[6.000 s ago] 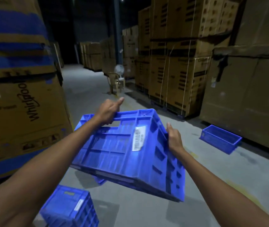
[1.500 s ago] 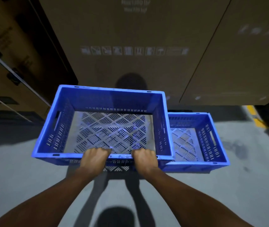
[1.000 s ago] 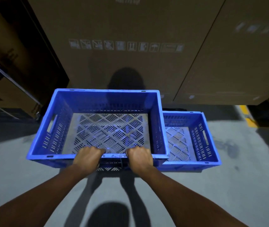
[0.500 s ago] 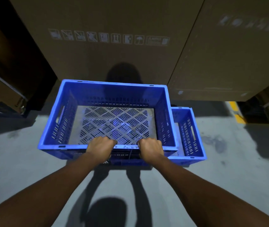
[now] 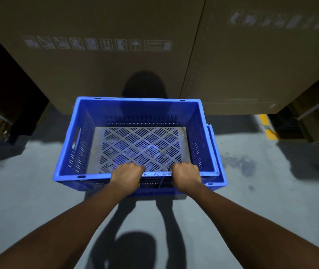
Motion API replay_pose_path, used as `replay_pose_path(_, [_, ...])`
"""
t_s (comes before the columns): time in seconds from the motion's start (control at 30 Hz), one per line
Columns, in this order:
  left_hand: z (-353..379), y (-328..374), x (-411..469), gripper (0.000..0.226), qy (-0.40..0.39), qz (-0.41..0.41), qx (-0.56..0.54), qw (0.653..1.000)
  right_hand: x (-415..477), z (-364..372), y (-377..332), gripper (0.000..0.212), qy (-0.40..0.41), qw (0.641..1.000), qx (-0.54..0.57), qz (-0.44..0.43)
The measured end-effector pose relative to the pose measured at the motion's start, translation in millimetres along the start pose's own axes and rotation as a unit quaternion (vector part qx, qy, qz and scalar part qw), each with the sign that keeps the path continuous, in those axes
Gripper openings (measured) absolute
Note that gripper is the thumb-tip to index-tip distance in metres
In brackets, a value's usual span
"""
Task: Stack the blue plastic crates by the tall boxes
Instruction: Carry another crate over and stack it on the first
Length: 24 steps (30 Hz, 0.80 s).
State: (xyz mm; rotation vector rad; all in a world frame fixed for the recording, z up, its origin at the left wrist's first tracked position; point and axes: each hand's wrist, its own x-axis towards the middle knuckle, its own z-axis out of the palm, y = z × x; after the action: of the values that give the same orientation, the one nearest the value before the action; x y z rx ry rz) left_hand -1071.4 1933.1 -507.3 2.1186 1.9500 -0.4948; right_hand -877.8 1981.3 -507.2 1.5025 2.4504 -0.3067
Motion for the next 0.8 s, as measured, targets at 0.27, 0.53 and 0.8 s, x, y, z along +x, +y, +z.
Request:
replay_pose_path(0.27, [-12, 57, 23, 0.029, 0.005, 0.012, -0.014, 1.000, -11, 0, 61, 0.019, -0.012, 1.000, -0.008, 0.022])
replay_pose_path(0.53, [-20, 98, 39, 0.030, 0.007, 0.012, -0.004, 1.000, -17, 2, 104, 0.022, -0.007, 0.999, -0.022, 0.024])
replay_pose_path(0.8, [-17, 112, 44, 0.032, 0.004, -0.002, -0.012, 1.000, -18, 8, 117, 0.022, -0.002, 0.999, -0.034, 0.018])
